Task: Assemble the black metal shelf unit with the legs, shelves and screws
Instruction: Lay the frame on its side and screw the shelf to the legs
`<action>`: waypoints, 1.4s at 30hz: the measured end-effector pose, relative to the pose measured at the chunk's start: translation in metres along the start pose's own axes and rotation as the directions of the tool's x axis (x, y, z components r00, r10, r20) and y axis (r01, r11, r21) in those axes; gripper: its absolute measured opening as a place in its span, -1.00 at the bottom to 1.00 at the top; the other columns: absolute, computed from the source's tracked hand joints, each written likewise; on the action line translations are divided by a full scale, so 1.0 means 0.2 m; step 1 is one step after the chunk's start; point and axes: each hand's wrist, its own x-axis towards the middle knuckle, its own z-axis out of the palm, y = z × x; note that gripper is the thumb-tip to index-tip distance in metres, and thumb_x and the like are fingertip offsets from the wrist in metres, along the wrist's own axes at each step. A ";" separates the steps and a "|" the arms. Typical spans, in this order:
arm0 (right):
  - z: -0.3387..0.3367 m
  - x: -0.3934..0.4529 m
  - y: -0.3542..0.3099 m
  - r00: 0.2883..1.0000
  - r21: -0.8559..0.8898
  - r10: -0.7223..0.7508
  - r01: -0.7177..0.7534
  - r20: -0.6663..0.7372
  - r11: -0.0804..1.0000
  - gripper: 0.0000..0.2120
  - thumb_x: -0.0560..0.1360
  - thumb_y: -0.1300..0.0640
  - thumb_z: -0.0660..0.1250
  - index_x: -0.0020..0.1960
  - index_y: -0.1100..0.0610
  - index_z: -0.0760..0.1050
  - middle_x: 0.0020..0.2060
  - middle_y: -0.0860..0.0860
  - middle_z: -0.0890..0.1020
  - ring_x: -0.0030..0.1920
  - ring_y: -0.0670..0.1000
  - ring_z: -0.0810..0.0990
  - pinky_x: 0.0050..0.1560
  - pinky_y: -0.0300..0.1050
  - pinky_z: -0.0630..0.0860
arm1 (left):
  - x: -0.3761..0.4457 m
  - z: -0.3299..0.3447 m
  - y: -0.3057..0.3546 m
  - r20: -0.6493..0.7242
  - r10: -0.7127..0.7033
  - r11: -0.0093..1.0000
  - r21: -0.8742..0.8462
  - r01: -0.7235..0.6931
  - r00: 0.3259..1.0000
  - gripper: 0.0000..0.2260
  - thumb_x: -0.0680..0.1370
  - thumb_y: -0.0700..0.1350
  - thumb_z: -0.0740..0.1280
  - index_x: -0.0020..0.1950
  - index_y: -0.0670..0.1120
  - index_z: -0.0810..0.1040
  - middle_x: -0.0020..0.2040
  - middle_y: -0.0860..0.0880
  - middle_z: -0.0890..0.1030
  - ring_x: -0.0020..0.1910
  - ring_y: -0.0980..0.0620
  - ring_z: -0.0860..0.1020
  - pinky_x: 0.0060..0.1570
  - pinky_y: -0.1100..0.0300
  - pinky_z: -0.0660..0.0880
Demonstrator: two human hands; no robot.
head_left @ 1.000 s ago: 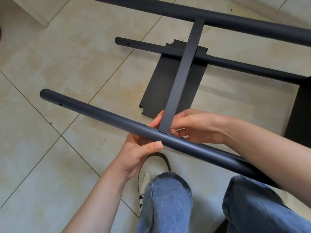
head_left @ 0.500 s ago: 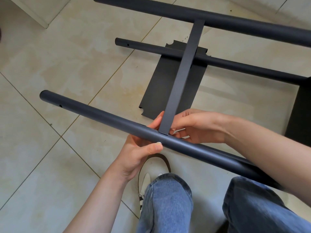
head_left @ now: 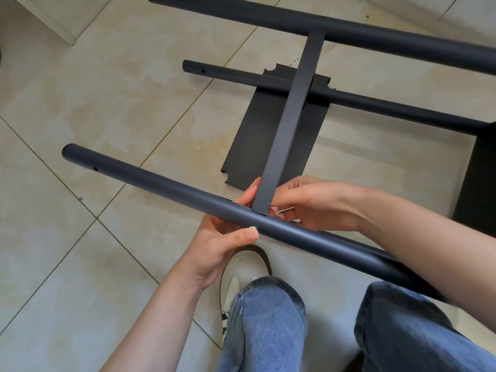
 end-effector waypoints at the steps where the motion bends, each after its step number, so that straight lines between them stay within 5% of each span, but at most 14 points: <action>1: 0.00 0.00 0.00 1.000 0.027 -0.005 0.005 0.015 1.000 -0.74 0.55 0.18 0.33 -0.27 0.08 0.69 -0.28 0.04 0.60 -0.27 -0.03 0.53 -0.14 -0.16 0.47 | 0.00 0.00 0.00 0.003 -0.001 1.000 0.002 0.001 1.000 -0.38 0.21 0.02 0.69 0.25 0.18 0.65 0.10 -0.02 0.71 0.17 0.05 0.65 0.12 0.28 0.53; 5: -0.01 0.01 0.03 1.000 0.042 -0.002 0.003 -0.019 0.999 -0.84 0.58 0.19 0.31 -0.05 0.18 0.67 -0.20 0.09 0.59 -0.24 0.00 0.53 -0.11 -0.14 0.47 | 0.00 0.00 0.00 0.021 0.001 1.000 0.018 -0.001 1.000 -0.42 0.25 -0.07 0.65 0.24 0.22 0.65 0.12 0.02 0.72 0.17 0.09 0.65 0.12 0.32 0.52; 8: 0.00 0.01 0.02 0.998 0.000 0.022 -0.022 -0.063 1.000 -0.84 0.56 0.16 0.36 -0.15 0.15 0.68 -0.35 0.03 0.55 -0.30 -0.03 0.48 -0.12 -0.12 0.42 | 0.00 0.00 0.00 0.012 -0.002 1.000 0.020 0.002 1.000 -0.38 0.21 0.03 0.68 0.25 0.21 0.64 0.13 0.01 0.71 0.17 0.08 0.64 0.11 0.31 0.52; 13: -0.01 0.01 -0.01 1.000 -0.019 0.006 -0.007 -0.028 1.000 -0.73 0.53 0.19 0.36 -0.31 0.07 0.68 -0.29 0.04 0.60 -0.24 -0.02 0.51 -0.02 -0.08 0.44 | 0.00 0.00 0.00 0.015 0.000 1.000 0.022 -0.001 1.000 -0.41 0.24 -0.15 0.62 0.26 0.08 0.65 0.10 0.01 0.72 0.15 0.09 0.65 0.09 0.32 0.53; 19: -0.02 0.02 0.03 1.000 0.071 0.009 -0.009 -0.002 0.997 -0.80 0.57 0.23 0.31 -0.14 0.16 0.68 -0.27 0.06 0.61 -0.27 -0.01 0.55 -0.13 -0.15 0.50 | 0.00 0.00 0.00 0.014 0.017 0.999 0.037 -0.018 1.000 -0.44 0.27 -0.19 0.54 0.21 0.23 0.66 0.08 0.03 0.72 0.14 0.10 0.66 0.09 0.32 0.53; 24: -0.02 0.02 0.01 0.998 -0.022 -0.001 -0.001 -0.066 1.000 -0.73 0.56 0.24 0.32 -0.27 0.12 0.68 -0.36 0.04 0.58 -0.32 -0.04 0.51 -0.12 -0.12 0.46 | 0.00 0.00 -0.01 0.011 0.021 0.999 0.028 -0.021 1.000 -0.45 0.27 -0.19 0.52 0.19 0.24 0.67 0.08 0.03 0.72 0.13 0.11 0.66 0.07 0.33 0.53; 29: -0.03 0.01 0.01 1.000 0.076 -0.001 0.000 0.017 0.997 -0.82 0.54 0.22 0.33 -0.18 0.13 0.68 -0.25 0.03 0.64 -0.24 -0.02 0.55 -0.07 -0.14 0.49 | 0.00 0.00 0.00 0.028 0.009 0.999 0.037 -0.010 1.000 -0.40 0.21 -0.03 0.68 0.22 0.22 0.66 0.08 0.02 0.72 0.15 0.09 0.65 0.09 0.32 0.53; 32: -0.03 0.02 0.02 1.000 0.084 -0.002 0.000 0.024 0.997 -0.80 0.56 0.23 0.32 -0.15 0.14 0.70 -0.22 0.06 0.64 -0.24 -0.01 0.56 -0.13 -0.17 0.52 | 0.00 0.00 -0.01 0.009 0.020 0.999 0.032 -0.020 1.000 -0.45 0.26 -0.18 0.54 0.20 0.24 0.66 0.07 0.02 0.73 0.13 0.10 0.66 0.07 0.32 0.54; 38: -0.02 0.02 0.01 1.000 -0.003 0.012 -0.012 -0.027 1.000 -0.64 0.57 0.22 0.30 -0.37 0.09 0.67 -0.37 0.04 0.56 -0.31 -0.03 0.50 -0.15 -0.14 0.45 | 0.00 0.00 -0.01 0.013 0.037 0.998 0.047 -0.038 0.999 -0.45 0.24 -0.18 0.54 0.17 0.25 0.68 0.06 0.04 0.73 0.12 0.12 0.66 0.07 0.33 0.53; 42: -0.02 0.01 0.00 1.000 0.007 -0.008 0.009 -0.009 1.000 -0.79 0.50 0.19 0.38 -0.27 0.09 0.70 -0.31 0.03 0.61 -0.29 -0.04 0.53 -0.12 -0.14 0.48 | 0.00 0.00 -0.02 0.010 0.025 0.999 0.032 -0.026 1.000 -0.50 0.28 -0.20 0.47 0.19 0.13 0.69 0.06 0.03 0.73 0.11 0.11 0.66 0.06 0.33 0.54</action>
